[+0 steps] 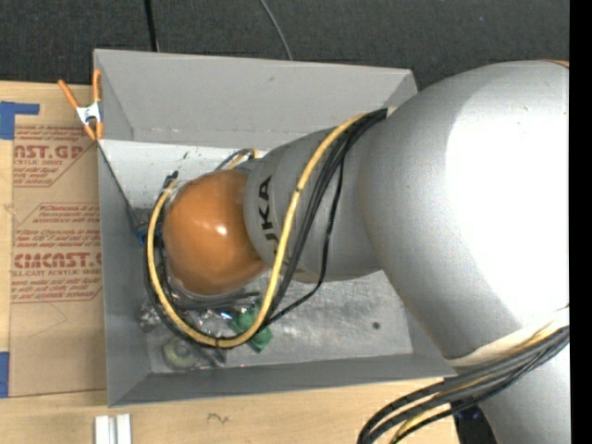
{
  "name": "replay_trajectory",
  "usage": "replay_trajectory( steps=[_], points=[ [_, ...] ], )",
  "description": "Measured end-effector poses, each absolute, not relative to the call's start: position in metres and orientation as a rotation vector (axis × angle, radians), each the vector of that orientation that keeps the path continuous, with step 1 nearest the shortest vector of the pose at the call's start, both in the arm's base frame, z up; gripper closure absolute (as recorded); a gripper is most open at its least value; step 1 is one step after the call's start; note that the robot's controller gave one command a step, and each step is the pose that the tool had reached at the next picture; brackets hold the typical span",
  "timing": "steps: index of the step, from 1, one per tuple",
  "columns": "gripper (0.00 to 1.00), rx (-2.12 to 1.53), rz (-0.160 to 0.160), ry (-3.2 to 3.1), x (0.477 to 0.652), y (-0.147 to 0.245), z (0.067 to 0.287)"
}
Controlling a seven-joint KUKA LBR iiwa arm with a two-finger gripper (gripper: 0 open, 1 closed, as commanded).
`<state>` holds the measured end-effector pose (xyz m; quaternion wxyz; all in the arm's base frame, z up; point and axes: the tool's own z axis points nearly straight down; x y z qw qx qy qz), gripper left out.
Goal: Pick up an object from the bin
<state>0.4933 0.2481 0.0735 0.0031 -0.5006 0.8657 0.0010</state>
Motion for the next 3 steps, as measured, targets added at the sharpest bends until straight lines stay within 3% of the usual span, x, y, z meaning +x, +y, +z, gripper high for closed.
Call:
replay_trajectory(
  steps=[1,2,3],
  points=[
    [0.00,-1.512,0.003,2.746,0.518,0.176,0.072],
    [0.00,-1.803,0.004,2.568,0.493,0.215,0.071],
    [1.00,-1.797,0.007,2.564,0.494,0.217,0.072]
  ],
)
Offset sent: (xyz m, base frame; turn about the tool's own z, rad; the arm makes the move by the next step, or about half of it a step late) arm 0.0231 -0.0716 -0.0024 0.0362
